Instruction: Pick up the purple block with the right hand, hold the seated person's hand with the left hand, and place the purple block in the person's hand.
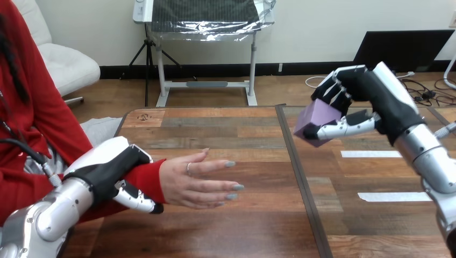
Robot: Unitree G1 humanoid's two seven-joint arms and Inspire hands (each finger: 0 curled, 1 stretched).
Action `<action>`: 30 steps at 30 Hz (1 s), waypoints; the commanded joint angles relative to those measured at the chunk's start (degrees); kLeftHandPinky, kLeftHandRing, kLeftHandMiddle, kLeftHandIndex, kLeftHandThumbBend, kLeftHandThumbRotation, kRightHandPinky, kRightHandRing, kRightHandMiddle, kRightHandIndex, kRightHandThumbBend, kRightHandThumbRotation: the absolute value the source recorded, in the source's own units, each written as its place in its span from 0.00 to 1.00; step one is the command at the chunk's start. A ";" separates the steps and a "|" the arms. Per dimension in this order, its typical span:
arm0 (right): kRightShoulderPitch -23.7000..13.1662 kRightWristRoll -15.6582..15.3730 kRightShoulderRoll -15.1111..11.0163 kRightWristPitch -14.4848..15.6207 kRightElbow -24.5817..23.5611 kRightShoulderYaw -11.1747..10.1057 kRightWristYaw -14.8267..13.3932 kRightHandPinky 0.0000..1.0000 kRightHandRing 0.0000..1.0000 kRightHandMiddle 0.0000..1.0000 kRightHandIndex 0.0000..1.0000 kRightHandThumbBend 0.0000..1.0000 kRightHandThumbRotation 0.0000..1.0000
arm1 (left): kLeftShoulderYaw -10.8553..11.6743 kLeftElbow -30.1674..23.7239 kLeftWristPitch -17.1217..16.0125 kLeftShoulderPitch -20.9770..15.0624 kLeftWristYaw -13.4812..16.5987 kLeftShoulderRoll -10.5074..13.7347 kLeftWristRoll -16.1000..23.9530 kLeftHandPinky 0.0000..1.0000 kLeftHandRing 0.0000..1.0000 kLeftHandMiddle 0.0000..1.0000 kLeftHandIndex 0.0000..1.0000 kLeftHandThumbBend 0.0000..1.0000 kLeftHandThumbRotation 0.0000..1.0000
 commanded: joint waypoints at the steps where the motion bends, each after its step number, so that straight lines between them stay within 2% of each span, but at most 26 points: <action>1: -1.58 1.54 1.23 -0.89 -1.25 -1.08 -0.93 0.31 0.36 0.41 0.45 0.78 0.00 | 3.06 -4.26 -1.97 -10.55 3.35 -0.81 -2.15 0.22 0.29 0.37 0.39 0.68 0.00; 6: -1.09 1.72 1.75 -0.97 -2.13 -1.06 -0.90 0.31 0.36 0.41 0.45 0.79 0.00 | 2.86 -3.13 -2.98 -11.62 4.44 -2.08 -2.53 0.21 0.28 0.36 0.39 0.68 0.00; 14: -0.56 1.57 2.59 -1.56 -3.24 -0.86 -1.25 0.30 0.35 0.41 0.45 0.80 0.00 | 2.34 -2.51 -2.86 -13.02 5.15 -3.85 -2.38 0.21 0.28 0.36 0.38 0.70 0.00; 20: -0.14 2.46 3.45 -0.80 -4.53 -0.98 -0.23 0.30 0.35 0.41 0.45 0.80 0.00 | 1.76 -1.66 -3.50 -14.08 6.18 -5.12 -2.01 0.21 0.28 0.36 0.38 0.71 0.00; 30: 0.38 2.82 4.74 0.01 -6.89 -0.83 0.38 0.30 0.35 0.41 0.45 0.79 0.00 | 0.75 -1.15 -2.49 -15.74 6.72 -7.48 -1.64 0.22 0.29 0.37 0.39 0.70 0.00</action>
